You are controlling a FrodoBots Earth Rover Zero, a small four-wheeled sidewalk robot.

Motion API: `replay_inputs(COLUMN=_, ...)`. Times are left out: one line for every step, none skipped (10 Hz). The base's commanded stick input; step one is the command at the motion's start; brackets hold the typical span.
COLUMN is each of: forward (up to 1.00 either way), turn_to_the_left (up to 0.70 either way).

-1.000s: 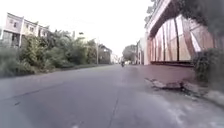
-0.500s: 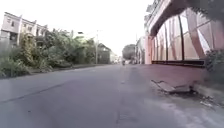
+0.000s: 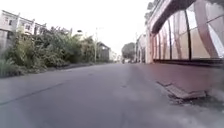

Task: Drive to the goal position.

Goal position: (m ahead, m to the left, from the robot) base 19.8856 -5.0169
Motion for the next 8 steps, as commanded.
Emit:
replay_inputs(forward=1.0, turn_to_the_left=0.0)
replay_inputs(forward=1.0, turn_to_the_left=0.0)
replay_inputs(forward=1.0, turn_to_the_left=0.0)
replay_inputs(forward=1.0, turn_to_the_left=0.0)
replay_inputs(forward=1.0, turn_to_the_left=0.0)
replay_inputs(forward=1.0, turn_to_the_left=0.0)
replay_inputs(forward=1.0, turn_to_the_left=0.0)
replay_inputs(forward=1.0, turn_to_the_left=0.0)
